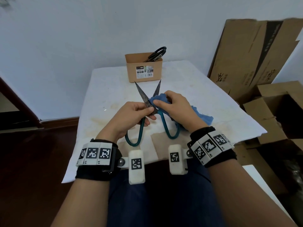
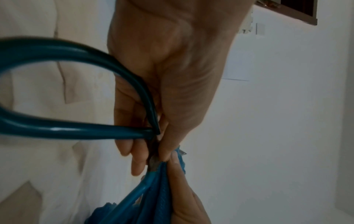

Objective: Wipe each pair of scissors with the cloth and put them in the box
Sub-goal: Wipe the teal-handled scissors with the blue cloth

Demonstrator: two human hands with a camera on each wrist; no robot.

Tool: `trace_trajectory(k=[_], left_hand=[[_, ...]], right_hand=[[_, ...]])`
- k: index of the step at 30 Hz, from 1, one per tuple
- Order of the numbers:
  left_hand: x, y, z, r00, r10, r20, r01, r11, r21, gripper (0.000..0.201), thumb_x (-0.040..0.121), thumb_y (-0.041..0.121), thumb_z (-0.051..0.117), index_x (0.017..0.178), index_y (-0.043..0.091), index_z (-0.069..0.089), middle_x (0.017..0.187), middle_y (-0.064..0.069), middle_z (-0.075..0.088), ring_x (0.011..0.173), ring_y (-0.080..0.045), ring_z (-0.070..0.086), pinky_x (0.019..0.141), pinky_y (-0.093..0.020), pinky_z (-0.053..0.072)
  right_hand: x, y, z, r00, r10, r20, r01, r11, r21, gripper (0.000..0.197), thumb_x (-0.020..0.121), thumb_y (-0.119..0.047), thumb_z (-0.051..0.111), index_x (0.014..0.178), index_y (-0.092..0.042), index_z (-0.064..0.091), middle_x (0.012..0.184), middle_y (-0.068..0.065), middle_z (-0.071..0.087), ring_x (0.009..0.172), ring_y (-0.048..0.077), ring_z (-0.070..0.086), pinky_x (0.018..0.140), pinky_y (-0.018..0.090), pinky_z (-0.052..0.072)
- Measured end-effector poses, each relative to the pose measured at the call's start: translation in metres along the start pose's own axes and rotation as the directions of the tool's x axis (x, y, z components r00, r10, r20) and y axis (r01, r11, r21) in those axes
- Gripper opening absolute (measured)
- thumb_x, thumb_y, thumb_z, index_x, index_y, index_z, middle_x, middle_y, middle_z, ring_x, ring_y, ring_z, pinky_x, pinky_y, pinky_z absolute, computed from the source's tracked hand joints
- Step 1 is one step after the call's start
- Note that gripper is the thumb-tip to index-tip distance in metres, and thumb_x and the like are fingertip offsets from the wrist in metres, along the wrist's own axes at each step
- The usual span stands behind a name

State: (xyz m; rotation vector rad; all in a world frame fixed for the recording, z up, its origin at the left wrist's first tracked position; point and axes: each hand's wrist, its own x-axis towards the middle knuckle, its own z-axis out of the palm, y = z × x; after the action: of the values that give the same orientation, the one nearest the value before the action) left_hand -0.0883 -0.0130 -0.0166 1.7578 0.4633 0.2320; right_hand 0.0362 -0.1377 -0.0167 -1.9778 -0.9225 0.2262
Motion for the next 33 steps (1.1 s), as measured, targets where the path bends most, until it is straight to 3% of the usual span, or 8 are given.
trace_trajectory(k=[5, 11, 17, 21, 25, 27, 30, 33], left_hand=[[0.001, 0.0, 0.002, 0.999, 0.038, -0.025, -0.038, 0.999, -0.007, 0.017, 0.095, 0.019, 0.066, 0.101, 0.006, 0.074, 0.086, -0.008, 0.076, 0.055, -0.01, 0.057, 0.061, -0.021, 0.052], [0.002, -0.001, 0.005, 0.997, 0.061, -0.042, -0.061, 0.998, -0.004, 0.014, 0.094, 0.015, 0.067, 0.097, 0.003, 0.075, 0.084, -0.01, 0.076, 0.054, -0.012, 0.055, 0.059, -0.021, 0.05], [0.003, -0.001, 0.007, 0.998, 0.049, -0.033, -0.049, 0.999, -0.001, 0.015, 0.093, 0.015, 0.068, 0.095, 0.001, 0.075, 0.085, -0.012, 0.077, 0.052, -0.012, 0.055, 0.058, -0.022, 0.05], [0.004, 0.0, 0.007, 0.999, 0.046, -0.028, -0.046, 0.999, -0.009, 0.016, 0.093, 0.014, 0.069, 0.095, 0.0, 0.074, 0.085, -0.013, 0.076, 0.053, -0.013, 0.054, 0.058, -0.023, 0.05], [0.004, 0.002, 0.008, 0.999, 0.048, -0.023, -0.049, 0.999, -0.005, 0.014, 0.093, 0.014, 0.069, 0.092, 0.001, 0.074, 0.085, -0.014, 0.076, 0.052, -0.012, 0.053, 0.057, -0.022, 0.05], [0.003, 0.002, 0.009, 0.999, 0.049, -0.008, -0.049, 0.999, 0.005, 0.016, 0.093, 0.015, 0.069, 0.09, 0.0, 0.073, 0.085, -0.012, 0.076, 0.051, -0.011, 0.054, 0.057, -0.021, 0.05], [0.002, 0.001, 0.013, 0.999, 0.045, 0.017, -0.044, 0.999, -0.004, 0.019, 0.093, 0.016, 0.069, 0.091, -0.002, 0.073, 0.084, -0.01, 0.077, 0.052, -0.011, 0.054, 0.058, -0.021, 0.05], [0.002, 0.002, 0.012, 0.999, 0.033, 0.027, -0.032, 0.999, -0.008, 0.021, 0.094, 0.018, 0.068, 0.094, -0.002, 0.073, 0.085, -0.009, 0.077, 0.051, -0.01, 0.055, 0.057, -0.02, 0.049]], right_hand=[[-0.005, -0.002, 0.003, 1.0, -0.023, 0.019, 0.022, 0.999, 0.036, 0.033, 0.095, -0.035, 0.059, 0.064, -0.026, 0.052, 0.059, -0.012, 0.052, 0.054, 0.001, 0.047, 0.055, 0.021, 0.034], [-0.005, -0.003, 0.004, 0.999, -0.015, -0.036, 0.016, 0.999, 0.049, 0.042, 0.095, -0.034, 0.059, 0.057, -0.025, 0.045, 0.061, -0.003, 0.053, 0.061, 0.011, 0.048, 0.061, 0.029, 0.039], [-0.001, 0.0, 0.007, 0.998, -0.048, -0.036, 0.045, 0.995, -0.084, 0.041, 0.098, -0.034, 0.054, 0.059, -0.023, 0.044, 0.06, -0.005, 0.05, 0.06, 0.011, 0.046, 0.062, 0.031, 0.036], [0.0, 0.001, 0.01, 0.996, -0.063, -0.065, 0.055, 0.991, -0.12, 0.039, 0.098, -0.036, 0.052, 0.064, -0.017, 0.049, 0.063, 0.001, 0.055, 0.065, 0.02, 0.052, 0.064, 0.036, 0.041], [-0.002, 0.0, 0.01, 0.991, -0.08, -0.108, 0.066, 0.989, -0.129, 0.041, 0.099, -0.033, 0.052, 0.06, -0.026, 0.041, 0.058, -0.007, 0.047, 0.056, 0.007, 0.044, 0.053, 0.02, 0.032], [-0.002, 0.0, 0.008, 0.986, -0.074, -0.146, 0.059, 0.992, -0.108, 0.039, 0.1, -0.032, 0.051, 0.062, -0.024, 0.043, 0.062, -0.004, 0.053, 0.058, 0.008, 0.049, 0.059, 0.024, 0.039], [0.001, -0.001, 0.002, 0.979, -0.032, -0.203, 0.021, 0.998, -0.056, 0.035, 0.1, -0.032, 0.049, 0.076, -0.008, 0.056, 0.072, 0.006, 0.063, 0.065, 0.022, 0.062, 0.068, 0.039, 0.051], [0.002, 0.001, -0.001, 0.983, -0.017, -0.184, 0.016, 1.0, -0.008, 0.035, 0.1, -0.034, 0.05, 0.075, -0.01, 0.057, 0.071, 0.004, 0.064, 0.065, 0.02, 0.065, 0.065, 0.03, 0.052]])
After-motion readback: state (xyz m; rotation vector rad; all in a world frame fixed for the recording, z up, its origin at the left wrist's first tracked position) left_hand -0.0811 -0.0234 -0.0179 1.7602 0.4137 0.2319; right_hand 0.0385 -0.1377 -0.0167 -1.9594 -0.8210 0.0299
